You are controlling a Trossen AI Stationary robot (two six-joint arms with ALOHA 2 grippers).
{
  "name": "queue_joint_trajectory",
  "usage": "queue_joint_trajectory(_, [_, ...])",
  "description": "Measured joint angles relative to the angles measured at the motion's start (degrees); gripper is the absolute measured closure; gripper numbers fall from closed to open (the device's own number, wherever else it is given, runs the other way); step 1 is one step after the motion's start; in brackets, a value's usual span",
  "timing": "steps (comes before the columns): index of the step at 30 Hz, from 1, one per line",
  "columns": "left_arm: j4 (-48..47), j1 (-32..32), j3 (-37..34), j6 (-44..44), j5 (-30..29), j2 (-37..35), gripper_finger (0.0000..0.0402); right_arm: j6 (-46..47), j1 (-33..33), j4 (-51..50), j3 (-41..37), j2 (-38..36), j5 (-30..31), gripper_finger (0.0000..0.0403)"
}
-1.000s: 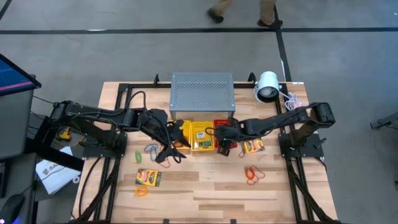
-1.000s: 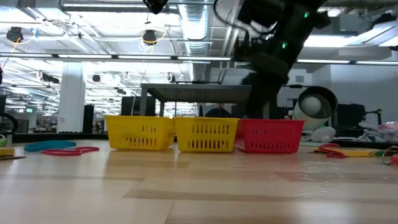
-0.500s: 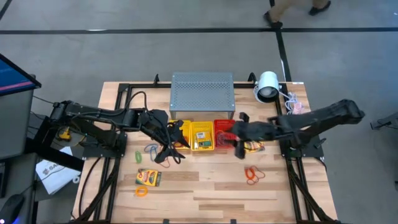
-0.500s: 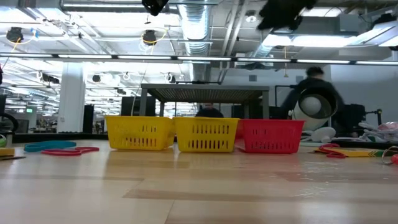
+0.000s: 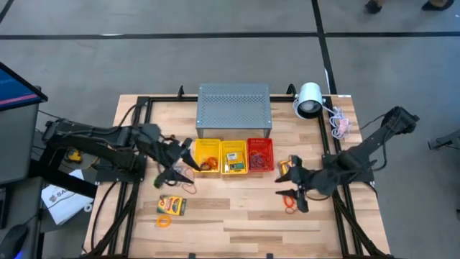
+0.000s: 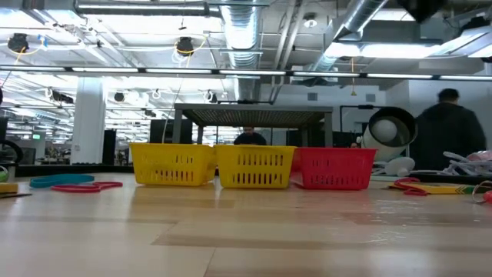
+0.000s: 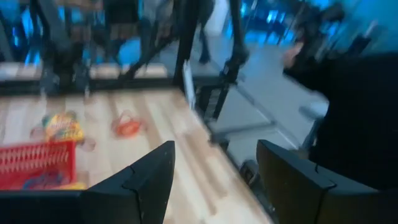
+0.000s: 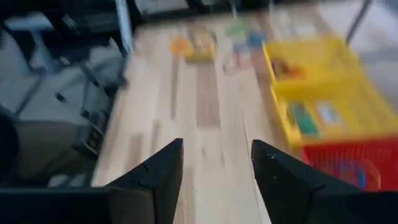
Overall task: Pick & Place Office Desk Supplies
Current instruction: Put the orange spring keychain into the left yellow bin
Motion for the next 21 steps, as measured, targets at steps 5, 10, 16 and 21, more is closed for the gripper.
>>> queue_joint_trajectory(5, [5.4,-2.1,-3.8,-3.1,0.0,-4.6,0.0179,10.7,1.9,-6.5,-0.6,5.7,-1.8,0.0227])
queue_joint_trajectory(10, [6.5,-3.4,-4.4,-3.7,-0.4,-5.1,0.0179,22.5,4.2,-12.6,-0.6,11.2,-8.2,0.023])
queue_joint_trajectory(16, [7.9,-3.6,-4.4,-4.3,-0.9,-3.7,0.0179,30.1,6.8,-11.5,-0.6,18.5,-14.1,0.023])
queue_joint_trajectory(21, [9.0,-3.6,-4.4,-4.3,-0.9,-2.0,0.0179,33.0,8.0,-8.7,-0.5,24.1,-17.7,0.023])
